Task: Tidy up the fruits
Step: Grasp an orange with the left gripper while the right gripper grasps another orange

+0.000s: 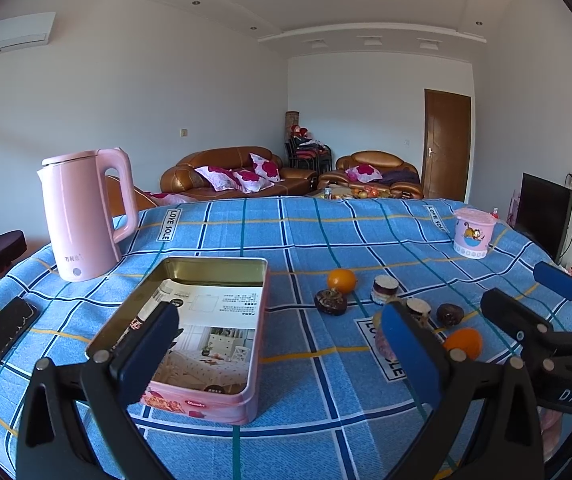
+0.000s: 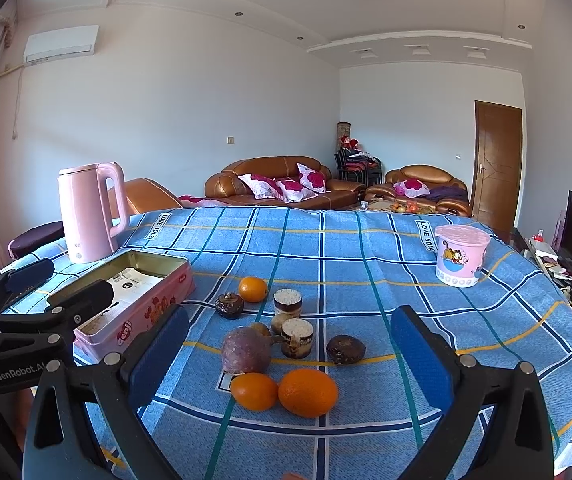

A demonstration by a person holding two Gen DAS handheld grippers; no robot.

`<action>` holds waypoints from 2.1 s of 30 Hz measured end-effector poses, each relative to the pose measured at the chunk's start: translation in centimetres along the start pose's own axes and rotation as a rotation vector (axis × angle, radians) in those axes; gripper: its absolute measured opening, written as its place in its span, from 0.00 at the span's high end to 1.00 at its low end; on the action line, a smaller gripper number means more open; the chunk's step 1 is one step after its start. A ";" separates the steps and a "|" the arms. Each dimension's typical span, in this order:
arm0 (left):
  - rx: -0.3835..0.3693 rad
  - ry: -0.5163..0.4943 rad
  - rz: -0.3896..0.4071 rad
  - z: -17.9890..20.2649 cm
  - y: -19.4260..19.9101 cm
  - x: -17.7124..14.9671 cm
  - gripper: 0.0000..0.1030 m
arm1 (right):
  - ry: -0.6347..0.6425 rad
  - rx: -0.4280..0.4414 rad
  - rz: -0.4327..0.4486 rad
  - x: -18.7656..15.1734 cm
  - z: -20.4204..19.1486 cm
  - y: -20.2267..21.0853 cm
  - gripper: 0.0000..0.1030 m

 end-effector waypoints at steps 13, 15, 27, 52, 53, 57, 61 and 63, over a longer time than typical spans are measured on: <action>-0.010 -0.014 -0.015 1.3 -0.9 -1.0 0.00 | -0.001 -0.047 -0.009 -1.4 2.9 -1.0 0.01; -0.020 -0.019 -0.015 1.8 -1.0 -1.1 0.00 | -0.014 -0.058 -0.022 -2.2 4.0 -1.4 0.01; -0.070 -0.049 -0.026 4.6 -1.7 -2.3 0.00 | -0.048 0.015 -0.135 -5.5 4.4 -4.1 0.19; -0.265 -0.062 -0.194 11.5 -4.1 -4.6 0.27 | -0.065 -0.068 -0.140 -6.0 8.0 -4.3 0.55; -0.278 -0.058 -0.206 11.9 -4.3 -4.7 0.33 | -0.069 -0.078 -0.141 -6.1 8.4 -4.4 0.55; -0.305 -0.053 -0.247 13.1 -5.0 -5.1 0.38 | -0.077 -0.084 -0.137 -6.0 9.1 -4.4 0.55; -0.324 -0.045 -0.287 13.6 -5.8 -5.8 0.43 | -0.099 -0.065 -0.135 -6.0 9.3 -4.4 0.55; -0.328 -0.051 -0.295 14.0 -5.8 -5.9 0.44 | -0.114 -0.052 -0.134 -6.1 9.4 -4.4 0.55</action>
Point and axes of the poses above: each gripper's, at about its wrist camera, not at the fingertips, and y roughly against the way its jaws point, z to its right, x to its top, the point moved 10 cm from there along -y, roughly the way its jaws point, and after that the axes turned 7 degrees about -y, right-handed, at the moved point
